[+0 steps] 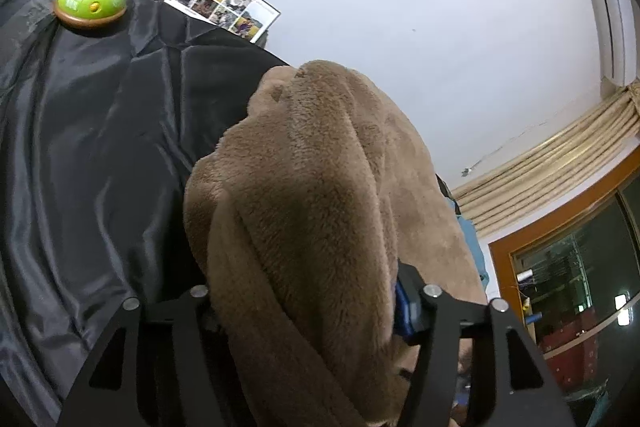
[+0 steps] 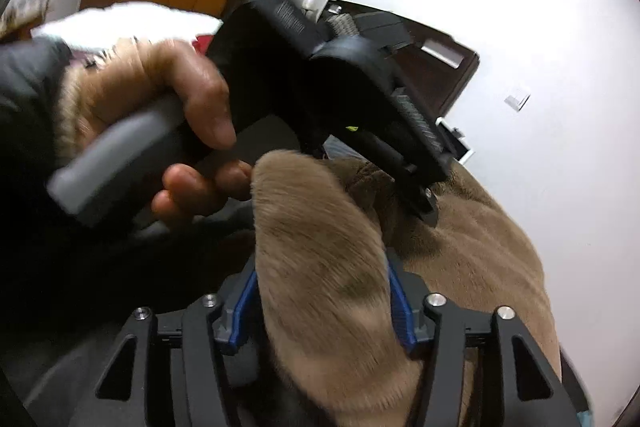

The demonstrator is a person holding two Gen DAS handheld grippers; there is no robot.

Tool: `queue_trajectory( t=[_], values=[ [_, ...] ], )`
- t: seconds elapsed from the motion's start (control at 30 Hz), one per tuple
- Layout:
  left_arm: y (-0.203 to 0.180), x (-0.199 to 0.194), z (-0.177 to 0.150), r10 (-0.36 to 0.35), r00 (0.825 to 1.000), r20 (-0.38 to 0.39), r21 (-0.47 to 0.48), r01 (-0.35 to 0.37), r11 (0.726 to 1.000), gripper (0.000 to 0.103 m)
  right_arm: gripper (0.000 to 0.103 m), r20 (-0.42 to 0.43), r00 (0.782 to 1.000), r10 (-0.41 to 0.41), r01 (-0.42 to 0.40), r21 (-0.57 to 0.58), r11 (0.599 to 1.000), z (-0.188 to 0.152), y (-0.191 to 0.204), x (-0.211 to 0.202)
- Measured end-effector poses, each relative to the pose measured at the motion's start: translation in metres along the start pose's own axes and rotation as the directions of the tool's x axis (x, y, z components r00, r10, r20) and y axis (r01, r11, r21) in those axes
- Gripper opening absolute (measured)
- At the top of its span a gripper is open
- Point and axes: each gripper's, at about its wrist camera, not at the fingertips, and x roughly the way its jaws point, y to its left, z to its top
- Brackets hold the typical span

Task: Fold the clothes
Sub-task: 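Lay the fold down on the bundle and open the right gripper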

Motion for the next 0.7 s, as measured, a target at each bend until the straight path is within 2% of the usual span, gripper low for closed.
queue_trajectory(
  t=[0.07,0.1,0.17,0.2,0.33,0.43,0.53,0.7],
  values=[
    [0.002,-0.007,-0.003,0.026,1.0,0.012,-0.012,-0.026,1.0,0.072,0.07,0.032,0.999,0.015,-0.016,0.041,0.999,-0.006,-0.011,-0.021],
    [0.003,-0.011,-0.006,0.061,0.998,0.021,-0.02,-0.061,0.998,0.083,0.076,0.049,0.999,0.012,-0.015,0.062,0.998,-0.011,-0.018,-0.032],
    [0.007,-0.021,-0.012,0.126,0.991,0.042,-0.037,-0.125,0.992,0.086,0.079,0.079,0.997,-0.002,-0.006,0.099,0.995,-0.02,-0.024,-0.056],
    [0.009,-0.028,-0.016,0.126,0.991,0.048,-0.05,-0.124,0.991,0.086,0.079,0.078,0.997,-0.022,0.013,0.111,0.994,-0.027,-0.044,-0.056],
    [0.006,-0.058,-0.034,0.123,0.987,0.098,-0.083,-0.115,0.99,0.086,0.079,0.0,0.991,-0.134,0.133,0.15,0.98,-0.047,-0.065,-0.081],
    [-0.012,-0.083,-0.049,0.102,0.982,0.157,-0.064,-0.093,0.994,0.086,0.079,-0.063,0.985,-0.161,0.171,0.211,0.962,-0.061,-0.096,-0.083],
    [-0.045,-0.098,-0.063,0.049,0.979,0.2,0.001,-0.05,0.999,0.086,0.079,-0.111,0.985,-0.134,0.162,0.312,0.936,-0.079,-0.116,-0.076],
    [-0.098,-0.078,-0.08,-0.012,0.984,0.178,0.129,-0.011,0.992,0.088,0.079,-0.107,0.993,-0.04,0.084,0.436,0.896,-0.077,-0.135,-0.066]
  ],
)
